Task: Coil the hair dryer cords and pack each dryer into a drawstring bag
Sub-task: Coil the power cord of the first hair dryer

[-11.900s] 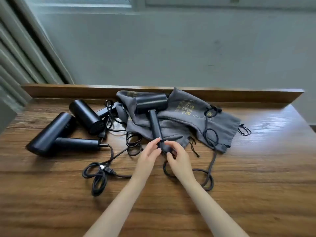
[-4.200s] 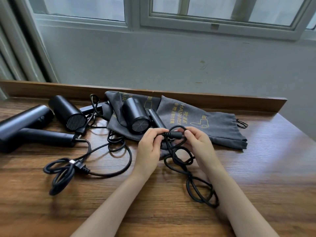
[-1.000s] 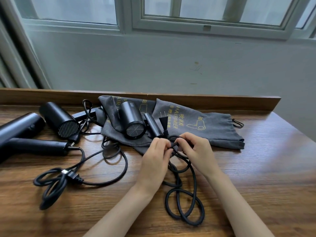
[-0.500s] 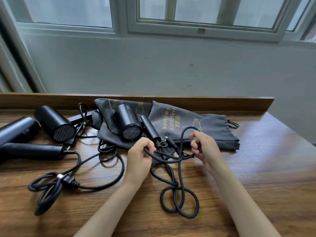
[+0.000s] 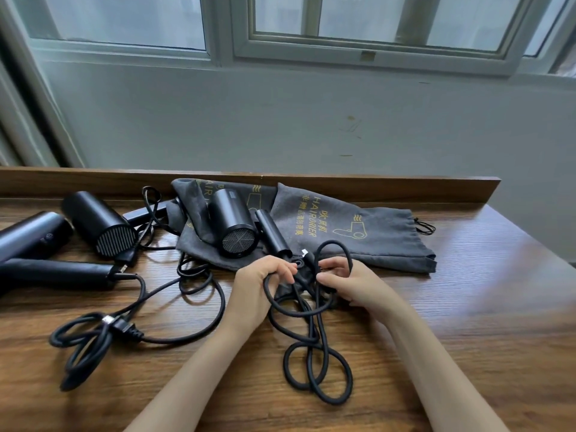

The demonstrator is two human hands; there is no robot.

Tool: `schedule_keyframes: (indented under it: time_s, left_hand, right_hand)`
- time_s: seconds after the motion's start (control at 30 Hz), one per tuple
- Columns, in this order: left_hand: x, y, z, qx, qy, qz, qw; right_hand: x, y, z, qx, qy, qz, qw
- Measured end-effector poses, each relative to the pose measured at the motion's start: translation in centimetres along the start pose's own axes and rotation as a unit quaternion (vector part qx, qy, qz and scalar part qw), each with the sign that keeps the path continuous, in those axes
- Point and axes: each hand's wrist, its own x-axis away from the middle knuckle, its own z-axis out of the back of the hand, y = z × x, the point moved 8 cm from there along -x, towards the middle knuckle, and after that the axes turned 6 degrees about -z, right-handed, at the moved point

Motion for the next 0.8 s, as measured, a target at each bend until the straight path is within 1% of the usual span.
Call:
schedule_keyframes:
  time_s: [0.07,0.1,0.13,0.2,0.23,0.27,0.3,0.33,0.37,0.43,0.47,0.5,0.57,0.63,0.7,0.73,0.77,0.8]
  left_hand:
    - [-0.2,1.1,-0.3,-0.093,-0.049,-0.057,0.993]
    - [-0.2,1.5,-0.2,-0.131,-0.050,-0.067,0.988]
    - [-0.2,1.9,0.4,-0.159,-0.024,-0.065,0.985]
    - [-0.2,3.5,2.5,-0.177,0.085,-0.074,0.978]
    - [0.0,4.6,3.0,-0.171,0.126,-0.102,0.972]
    - [0.1,5.9,2.9,-0.166,0.133,-0.143,0.967]
    - [0.3,7.2,1.9,-0.173,0.112,-0.189,0.960]
    - [0.6,8.3,0.4,-0.198,0.068,-0.225,0.951]
    - [0.9,8.7,-1.5,-0.247,0.015,-0.241,0.939]
    - [1.2,8.3,-4.7,-0.356,-0.072,-0.211,0.907]
    - [1.1,7.9,-5.4,-0.384,-0.090,-0.185,0.900]
    - [0.9,7.6,-5.5,-0.392,-0.083,-0.173,0.900]
    - [0.7,7.5,-4.5,-0.372,-0.050,-0.172,0.911]
    - [0.5,7.2,-2.9,-0.313,-0.014,-0.154,0.937]
    - [0.1,5.8,-0.4,-0.176,0.058,-0.069,0.980]
    - [0.1,4.7,0.7,-0.086,0.093,-0.012,0.992]
    - [0.0,3.7,1.5,-0.007,0.128,0.038,0.991]
    - [0.0,2.8,2.2,0.047,0.159,0.079,0.983]
  right_hand:
    - [-0.1,-0.1,0.8,-0.064,0.033,0.011,0.997]
    - [-0.1,-0.1,1.3,-0.105,0.051,0.014,0.993]
    - [-0.2,0.0,1.8,-0.142,0.065,0.015,0.988]
    - [-0.2,0.1,2.3,-0.165,0.081,0.016,0.983]
    - [-0.3,0.2,2.3,-0.159,0.085,0.015,0.983]
    - [-0.4,0.2,2.3,-0.149,0.089,0.013,0.985]
    - [-0.4,0.3,2.2,-0.137,0.093,0.010,0.986]
    - [-0.5,0.2,2.1,-0.124,0.095,0.010,0.988]
    - [-0.5,0.0,2.1,-0.112,0.095,0.017,0.989]
    - [-0.4,-0.4,1.8,-0.109,0.089,0.028,0.990]
    - [-0.4,-0.5,1.5,-0.119,0.080,0.026,0.989]
    - [-0.3,-0.5,1.3,-0.134,0.070,0.020,0.988]
    - [-0.1,-0.6,1.1,-0.168,0.056,0.010,0.984]
    - [-0.2,-0.4,1.8,-0.190,0.071,0.000,0.979]
    - [-0.1,-0.1,2.9,-0.203,0.092,-0.006,0.975]
    - [0.0,0.0,3.3,-0.203,0.098,-0.004,0.974]
    - [0.1,0.0,3.6,-0.194,0.101,0.004,0.976]
    - [0.3,-0.2,3.9,-0.170,0.102,0.014,0.980]
